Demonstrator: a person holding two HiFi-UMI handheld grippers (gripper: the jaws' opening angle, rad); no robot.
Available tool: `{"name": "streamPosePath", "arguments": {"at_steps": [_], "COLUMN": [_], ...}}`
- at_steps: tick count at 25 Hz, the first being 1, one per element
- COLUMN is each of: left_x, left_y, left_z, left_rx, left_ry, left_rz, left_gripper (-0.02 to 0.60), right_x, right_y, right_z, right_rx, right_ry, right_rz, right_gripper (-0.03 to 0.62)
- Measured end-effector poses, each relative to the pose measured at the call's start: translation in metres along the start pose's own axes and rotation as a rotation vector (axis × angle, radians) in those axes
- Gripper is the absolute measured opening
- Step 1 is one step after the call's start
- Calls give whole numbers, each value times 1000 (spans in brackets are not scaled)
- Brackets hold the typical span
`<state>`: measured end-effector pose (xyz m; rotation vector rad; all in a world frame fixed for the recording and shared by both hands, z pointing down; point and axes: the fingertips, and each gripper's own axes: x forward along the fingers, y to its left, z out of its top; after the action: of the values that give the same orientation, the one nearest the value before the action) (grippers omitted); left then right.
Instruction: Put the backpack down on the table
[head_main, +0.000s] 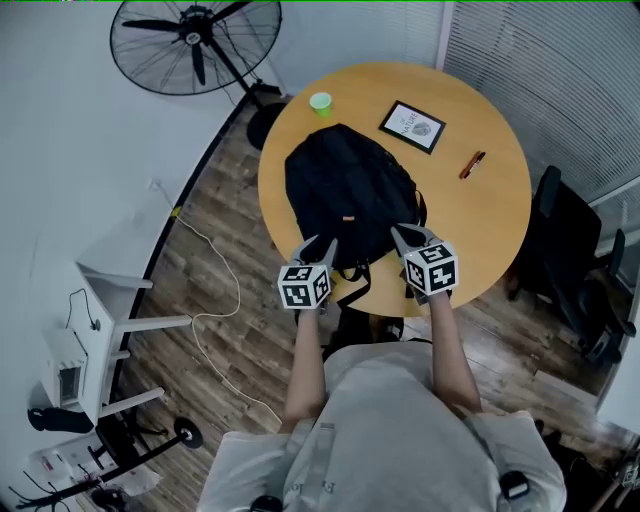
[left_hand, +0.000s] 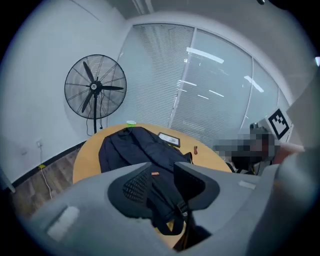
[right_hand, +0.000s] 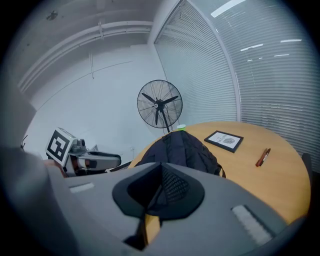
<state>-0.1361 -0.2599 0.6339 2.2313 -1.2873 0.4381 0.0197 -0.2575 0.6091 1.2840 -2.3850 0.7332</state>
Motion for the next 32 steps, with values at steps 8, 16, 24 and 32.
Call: {"name": "streamPosePath", "arguments": {"at_steps": [8,16,24,32], "left_x": [-26,-41,-52,-57], "left_y": [-23,-21,-20,-17], "left_z": [-8,3,9,-6], "left_rx": [-19,-5,-14,-19], "left_ry": [-48,-112,-151,-91], "left_rz": [-4,27,43,54], "left_gripper": [143,99,6,6], "right_x": [-10,-13,-11,-13], "right_y": [9,4,11,15], "right_z": [-4,-3,-5,-11], "right_rx": [-18,-14,-24,-5], "right_ry": [-9,-21,-12,-12], "right_rz": [25,21,37,33], "right_gripper": [0,0,0,0]}}
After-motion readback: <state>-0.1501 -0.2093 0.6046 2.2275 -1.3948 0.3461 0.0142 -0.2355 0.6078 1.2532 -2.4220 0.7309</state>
